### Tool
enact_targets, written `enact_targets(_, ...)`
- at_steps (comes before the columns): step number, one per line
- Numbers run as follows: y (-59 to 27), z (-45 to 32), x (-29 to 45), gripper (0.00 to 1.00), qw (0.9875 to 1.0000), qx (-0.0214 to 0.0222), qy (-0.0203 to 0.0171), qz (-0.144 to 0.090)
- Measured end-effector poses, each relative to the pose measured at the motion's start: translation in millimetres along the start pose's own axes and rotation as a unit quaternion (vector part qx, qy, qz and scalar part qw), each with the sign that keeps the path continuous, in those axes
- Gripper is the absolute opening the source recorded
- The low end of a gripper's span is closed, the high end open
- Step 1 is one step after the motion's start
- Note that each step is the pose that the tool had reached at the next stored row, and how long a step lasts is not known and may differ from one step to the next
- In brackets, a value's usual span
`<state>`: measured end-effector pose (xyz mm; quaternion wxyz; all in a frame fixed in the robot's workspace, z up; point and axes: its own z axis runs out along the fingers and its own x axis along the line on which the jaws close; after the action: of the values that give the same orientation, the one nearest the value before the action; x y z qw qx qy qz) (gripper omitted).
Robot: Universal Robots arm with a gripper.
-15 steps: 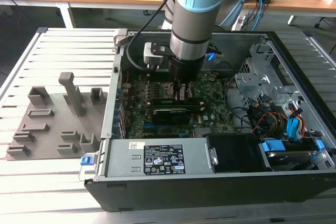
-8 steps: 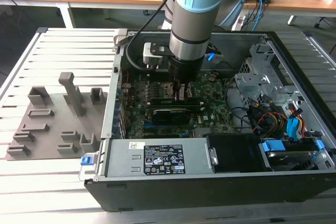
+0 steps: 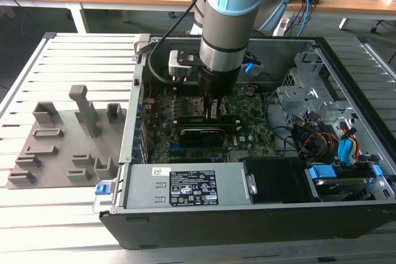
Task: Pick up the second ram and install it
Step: 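Insert the second ram into the second slot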
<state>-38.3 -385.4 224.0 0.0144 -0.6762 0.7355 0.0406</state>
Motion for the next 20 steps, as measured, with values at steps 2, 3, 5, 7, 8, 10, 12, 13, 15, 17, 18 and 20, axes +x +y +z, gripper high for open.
enact_targets(2, 0.0, 0.0, 0.1, 0.14, 1.0000, 0.0001, -0.0008, 0.002)
enact_targets(3, 0.0, 0.0, 0.3, 0.14, 1.0000, 0.0001, -0.0008, 0.002)
enact_targets(5, -0.3, -0.1, 1.8, 0.14, 1.0000, 0.0002, -0.0009, 0.002)
enact_targets(7, -0.2, -0.2, 2.1, 0.14, 1.0000, 0.0001, -0.0009, 0.002)
enact_targets(8, -0.2, -0.2, 2.1, 0.14, 1.0000, 0.0001, -0.0010, 0.002)
enact_targets(10, -0.3, 0.8, 2.2, 0.14, 1.0000, 0.0000, -0.0012, 0.002)
enact_targets(12, -0.3, 1.8, 2.2, 0.14, 1.0000, -0.0001, -0.0013, 0.002)
enact_targets(13, -0.3, 1.8, 2.2, 0.14, 1.0000, -0.0001, -0.0012, 0.002)
enact_targets(15, -0.3, 2.0, 2.2, 0.14, 1.0000, -0.0001, -0.0013, 0.002)
enact_targets(17, -0.3, 2.1, 2.2, 0.14, 1.0000, -0.0001, -0.0013, 0.002)
enact_targets(18, -0.3, 2.2, 2.2, 0.14, 1.0000, -0.0001, -0.0013, 0.002)
enact_targets(20, -0.2, 2.2, 2.3, 0.14, 1.0000, -0.0004, -0.0013, 0.002)
